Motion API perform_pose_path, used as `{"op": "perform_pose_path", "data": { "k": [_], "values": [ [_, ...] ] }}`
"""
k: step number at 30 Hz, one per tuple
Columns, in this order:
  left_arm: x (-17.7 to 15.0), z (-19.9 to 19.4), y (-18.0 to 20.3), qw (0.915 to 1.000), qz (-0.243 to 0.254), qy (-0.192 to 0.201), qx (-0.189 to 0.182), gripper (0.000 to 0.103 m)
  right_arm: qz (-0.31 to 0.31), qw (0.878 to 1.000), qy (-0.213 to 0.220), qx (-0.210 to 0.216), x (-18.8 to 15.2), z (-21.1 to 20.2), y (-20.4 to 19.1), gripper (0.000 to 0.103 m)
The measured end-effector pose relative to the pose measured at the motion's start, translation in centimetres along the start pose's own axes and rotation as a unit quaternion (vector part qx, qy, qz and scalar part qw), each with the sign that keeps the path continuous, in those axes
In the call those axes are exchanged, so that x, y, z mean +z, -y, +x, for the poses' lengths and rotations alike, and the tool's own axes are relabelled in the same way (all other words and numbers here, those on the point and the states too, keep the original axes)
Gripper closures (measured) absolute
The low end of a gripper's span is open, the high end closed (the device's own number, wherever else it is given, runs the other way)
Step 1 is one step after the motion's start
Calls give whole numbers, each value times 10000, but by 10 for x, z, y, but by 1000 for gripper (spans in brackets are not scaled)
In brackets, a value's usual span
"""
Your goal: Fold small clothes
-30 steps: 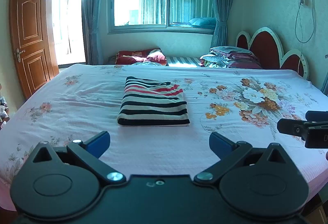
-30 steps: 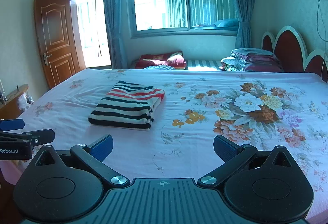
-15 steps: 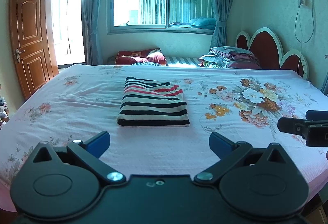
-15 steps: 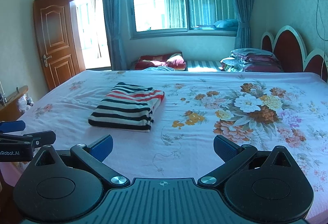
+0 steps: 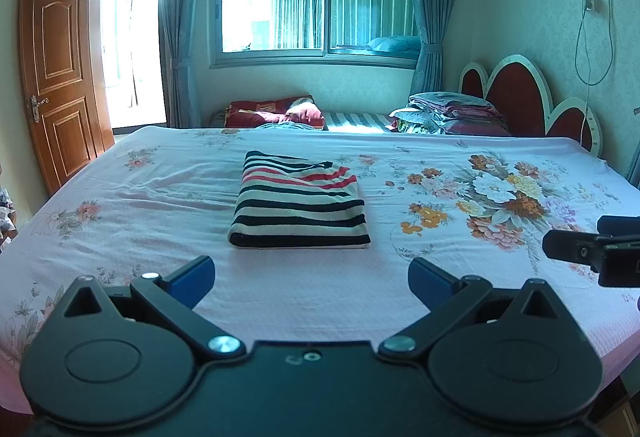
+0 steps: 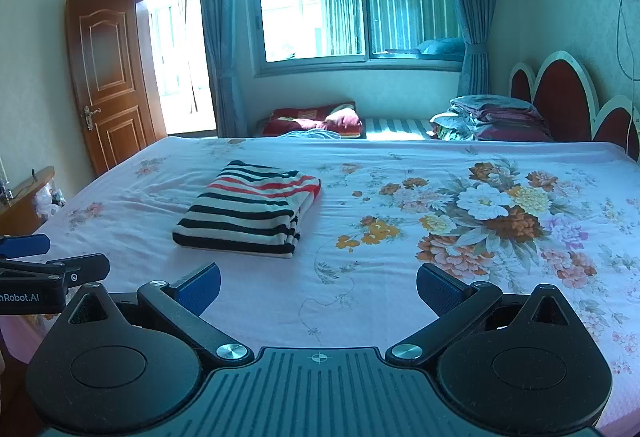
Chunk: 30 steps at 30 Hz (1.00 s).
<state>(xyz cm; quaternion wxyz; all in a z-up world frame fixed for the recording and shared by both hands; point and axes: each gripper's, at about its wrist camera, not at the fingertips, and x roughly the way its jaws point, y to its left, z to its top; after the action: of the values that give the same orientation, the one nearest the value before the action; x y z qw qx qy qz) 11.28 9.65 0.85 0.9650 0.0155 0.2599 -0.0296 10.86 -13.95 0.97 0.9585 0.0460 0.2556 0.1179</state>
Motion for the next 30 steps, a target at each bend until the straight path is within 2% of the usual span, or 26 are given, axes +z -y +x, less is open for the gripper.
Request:
{"op": "perform_pose_path", "data": {
  "k": [30],
  "values": [
    [2,0,-1,10000,-14,29,15,1,-83,10000,-21,26,-1,2,-3,0]
  ]
}}
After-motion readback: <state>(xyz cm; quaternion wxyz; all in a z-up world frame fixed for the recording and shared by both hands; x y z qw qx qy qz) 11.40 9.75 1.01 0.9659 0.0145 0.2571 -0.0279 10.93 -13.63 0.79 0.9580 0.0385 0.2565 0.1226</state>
